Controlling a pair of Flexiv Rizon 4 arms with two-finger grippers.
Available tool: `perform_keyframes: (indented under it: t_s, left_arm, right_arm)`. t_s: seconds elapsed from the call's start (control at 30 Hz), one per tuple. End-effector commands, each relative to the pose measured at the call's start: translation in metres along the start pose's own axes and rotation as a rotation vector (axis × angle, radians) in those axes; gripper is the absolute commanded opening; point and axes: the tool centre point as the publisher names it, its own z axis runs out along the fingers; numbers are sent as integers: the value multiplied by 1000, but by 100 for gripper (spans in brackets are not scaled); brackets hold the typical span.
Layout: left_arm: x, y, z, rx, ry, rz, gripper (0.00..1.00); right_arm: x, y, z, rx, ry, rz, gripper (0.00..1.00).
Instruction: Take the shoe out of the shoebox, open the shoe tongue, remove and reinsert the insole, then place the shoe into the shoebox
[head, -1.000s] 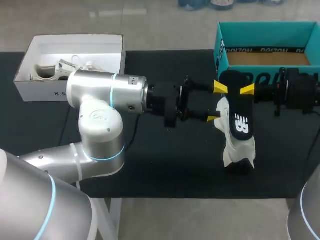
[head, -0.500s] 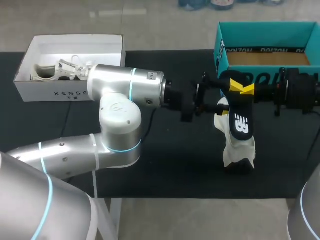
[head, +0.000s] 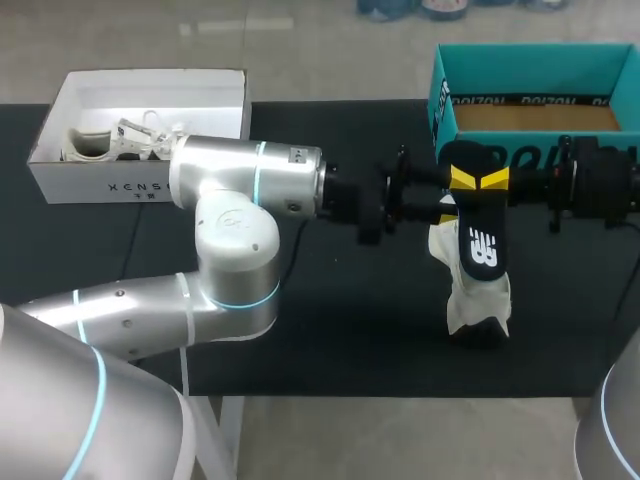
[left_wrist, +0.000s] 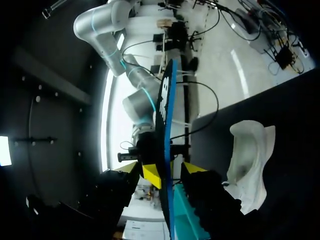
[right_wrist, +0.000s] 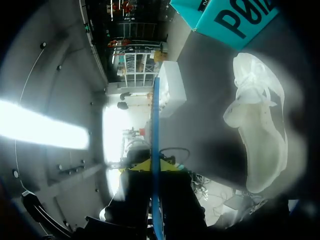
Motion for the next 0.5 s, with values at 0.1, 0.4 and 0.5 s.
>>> perform_keyframes:
  t_s: [0.1,0.4,0.5]
  left_arm:
    - [2,-1,3,-12,-7,-1,43]
    - [4,1,7,-36,-4,-13,31]
    - [4,1,8,-38,-4,-15,17]
  right_arm:
    - [0,-1,1,-4,-1,0,0]
    - [0,-1,1,-4,-1,0,0]
    - [0,-1,1,-4,-1,0,0]
